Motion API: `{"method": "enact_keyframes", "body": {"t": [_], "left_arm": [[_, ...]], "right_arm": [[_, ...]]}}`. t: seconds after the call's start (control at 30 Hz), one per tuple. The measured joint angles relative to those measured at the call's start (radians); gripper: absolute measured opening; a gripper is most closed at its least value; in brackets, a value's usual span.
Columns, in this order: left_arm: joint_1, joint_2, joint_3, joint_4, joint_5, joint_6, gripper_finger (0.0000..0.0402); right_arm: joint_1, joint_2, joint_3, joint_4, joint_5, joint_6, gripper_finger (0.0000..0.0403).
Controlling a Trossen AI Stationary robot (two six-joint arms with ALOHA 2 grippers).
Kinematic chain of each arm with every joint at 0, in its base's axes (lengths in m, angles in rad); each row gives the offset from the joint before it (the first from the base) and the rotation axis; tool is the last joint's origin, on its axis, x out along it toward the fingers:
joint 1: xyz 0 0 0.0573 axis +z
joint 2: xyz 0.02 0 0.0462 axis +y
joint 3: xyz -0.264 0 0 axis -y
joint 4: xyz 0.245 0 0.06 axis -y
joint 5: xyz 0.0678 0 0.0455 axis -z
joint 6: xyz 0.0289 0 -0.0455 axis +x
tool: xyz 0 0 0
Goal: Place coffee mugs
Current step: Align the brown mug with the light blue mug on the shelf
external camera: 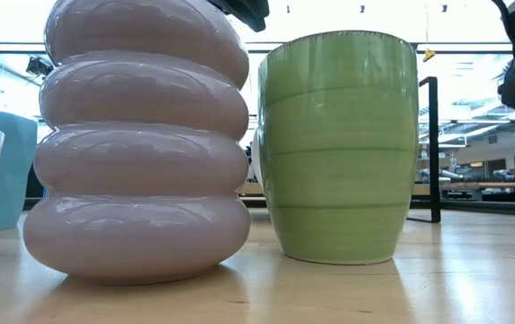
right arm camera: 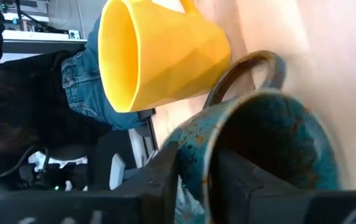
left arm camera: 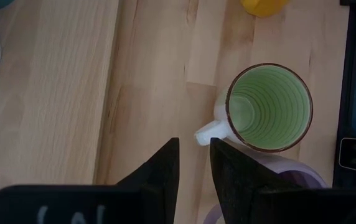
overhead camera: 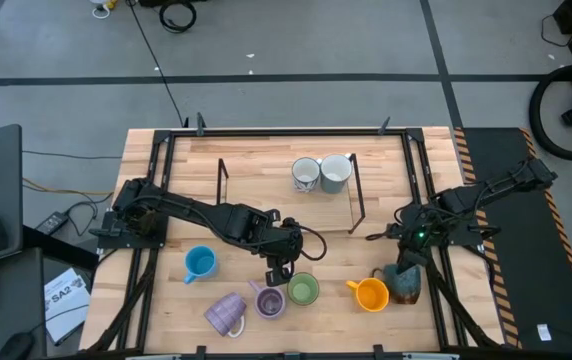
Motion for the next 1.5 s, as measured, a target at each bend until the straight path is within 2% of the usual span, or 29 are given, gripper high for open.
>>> {"method": "enact_keyframes", "body": {"t": [0.2, 0.43, 0.6, 0.7, 0.8, 1.03, 1.33, 1.5], "left_arm": [[0.000, 0.000, 0.000, 0.000, 0.000, 0.001, 0.0096], [0.000, 0.000, 0.000, 0.000, 0.000, 0.002, 0.0096], [0.000, 0.000, 0.000, 0.000, 0.000, 0.002, 0.0096], [0.000, 0.000, 0.000, 0.000, 0.000, 0.002, 0.0096], [0.000, 0.000, 0.000, 0.000, 0.000, 0.002, 0.0096], [0.000, 0.000, 0.000, 0.003, 0.000, 0.002, 0.0096], [0.000, 0.000, 0.000, 0.004, 0.000, 0.002, 0.0096], [0.000, 0.000, 0.000, 0.004, 0.000, 0.002, 0.0096]], "right_arm": [[0.000, -0.001, 0.003, 0.006, -0.023, 0.005, 0.0048], [0.000, 0.000, 0.004, 0.010, -0.029, 0.015, 0.0049], [0.000, 0.001, 0.055, -0.009, -0.005, 0.000, 0.0046], [-0.001, 0.002, 0.111, -0.069, 0.022, -0.017, 0.0045], [0.001, 0.002, 0.182, -0.204, 0.039, -0.033, 0.0044], [0.000, 0.001, 0.359, -0.464, 0.175, -0.075, 0.0044], [0.000, 0.001, 0.578, -0.621, 0.310, -0.103, 0.0044], [0.000, 0.001, 0.684, -0.678, 0.333, -0.116, 0.0044]]}}
